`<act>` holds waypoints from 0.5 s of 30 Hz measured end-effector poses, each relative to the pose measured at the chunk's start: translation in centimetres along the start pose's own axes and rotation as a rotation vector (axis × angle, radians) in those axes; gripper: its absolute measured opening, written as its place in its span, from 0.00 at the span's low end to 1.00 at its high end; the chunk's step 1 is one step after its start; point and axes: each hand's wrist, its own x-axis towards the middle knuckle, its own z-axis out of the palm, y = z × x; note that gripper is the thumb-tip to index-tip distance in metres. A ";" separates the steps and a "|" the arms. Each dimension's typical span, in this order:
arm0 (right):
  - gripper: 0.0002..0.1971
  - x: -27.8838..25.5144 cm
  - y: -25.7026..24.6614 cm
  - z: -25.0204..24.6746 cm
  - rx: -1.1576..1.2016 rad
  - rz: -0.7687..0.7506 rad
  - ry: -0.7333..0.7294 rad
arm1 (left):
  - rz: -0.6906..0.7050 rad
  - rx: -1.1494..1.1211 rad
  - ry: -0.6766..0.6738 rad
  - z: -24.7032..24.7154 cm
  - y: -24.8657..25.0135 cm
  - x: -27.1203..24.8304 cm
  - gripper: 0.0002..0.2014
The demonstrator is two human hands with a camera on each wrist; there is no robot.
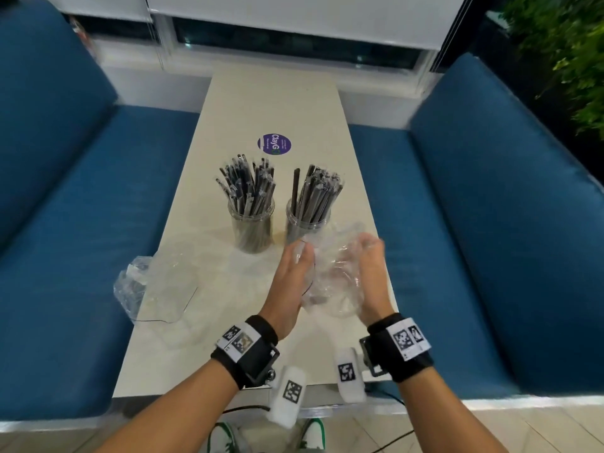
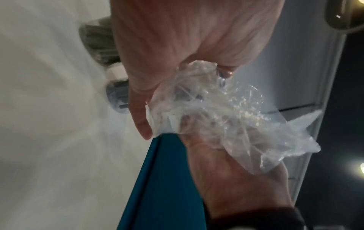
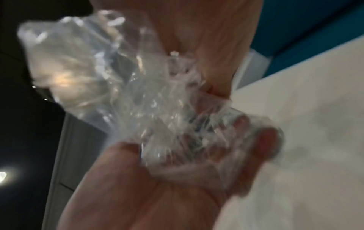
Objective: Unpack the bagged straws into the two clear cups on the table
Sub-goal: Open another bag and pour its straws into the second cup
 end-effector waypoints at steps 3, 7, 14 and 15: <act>0.21 -2.3 2.1 1.7 -0.055 0.087 -0.341 | -0.026 0.009 0.097 -0.5 -0.3 -0.3 0.19; 0.17 -3.8 1.9 1.9 -0.469 -0.054 -0.391 | -0.037 0.032 0.241 -2.5 -0.5 -0.3 0.09; 0.43 -5.8 2.0 1.4 -0.534 -0.229 -0.484 | -0.122 0.060 0.297 -4.4 0.0 -1.1 0.11; 0.39 -5.9 2.5 1.6 -0.587 -0.288 -0.485 | -0.148 0.051 0.251 -4.1 0.2 -1.5 0.12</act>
